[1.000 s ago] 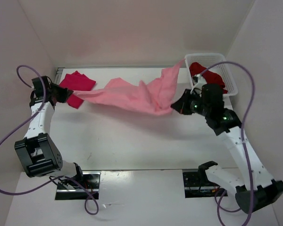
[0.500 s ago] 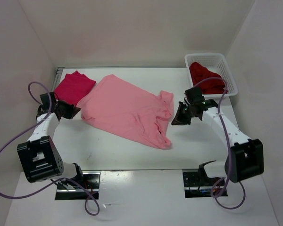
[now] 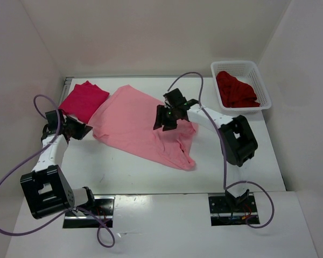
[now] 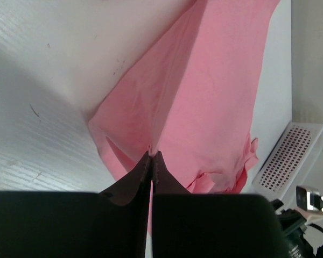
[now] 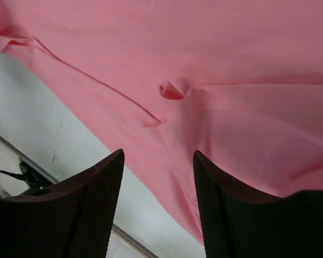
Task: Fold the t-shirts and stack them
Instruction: Flatten out the tshirt
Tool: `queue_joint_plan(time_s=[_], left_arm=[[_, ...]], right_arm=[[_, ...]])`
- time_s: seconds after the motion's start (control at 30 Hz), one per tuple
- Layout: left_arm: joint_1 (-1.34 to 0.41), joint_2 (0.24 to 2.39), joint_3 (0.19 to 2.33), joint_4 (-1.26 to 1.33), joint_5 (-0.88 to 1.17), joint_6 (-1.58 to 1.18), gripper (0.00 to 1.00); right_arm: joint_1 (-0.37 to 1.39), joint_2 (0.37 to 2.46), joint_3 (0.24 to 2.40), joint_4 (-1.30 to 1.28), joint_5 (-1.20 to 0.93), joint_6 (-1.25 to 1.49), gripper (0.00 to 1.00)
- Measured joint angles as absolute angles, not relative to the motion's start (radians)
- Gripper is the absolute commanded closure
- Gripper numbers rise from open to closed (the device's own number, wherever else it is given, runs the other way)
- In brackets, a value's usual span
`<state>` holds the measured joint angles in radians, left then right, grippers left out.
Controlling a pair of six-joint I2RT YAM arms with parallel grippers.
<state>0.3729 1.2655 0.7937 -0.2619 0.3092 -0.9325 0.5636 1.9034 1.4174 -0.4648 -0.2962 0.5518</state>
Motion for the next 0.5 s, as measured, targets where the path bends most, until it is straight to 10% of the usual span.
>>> queue_joint_plan(time_s=[0.2, 0.5], left_arm=[[0.373, 1.244, 0.77, -0.269, 0.321, -0.918, 1.0], [0.372, 1.23, 0.77, -0.268, 0.347, -0.919, 1.0]], right_arm=[[0.639, 2.024, 1.475, -0.46, -0.268, 0.525, 0.41], [0.647, 2.052, 1.475, -0.461, -0.175, 0.538, 1.0]])
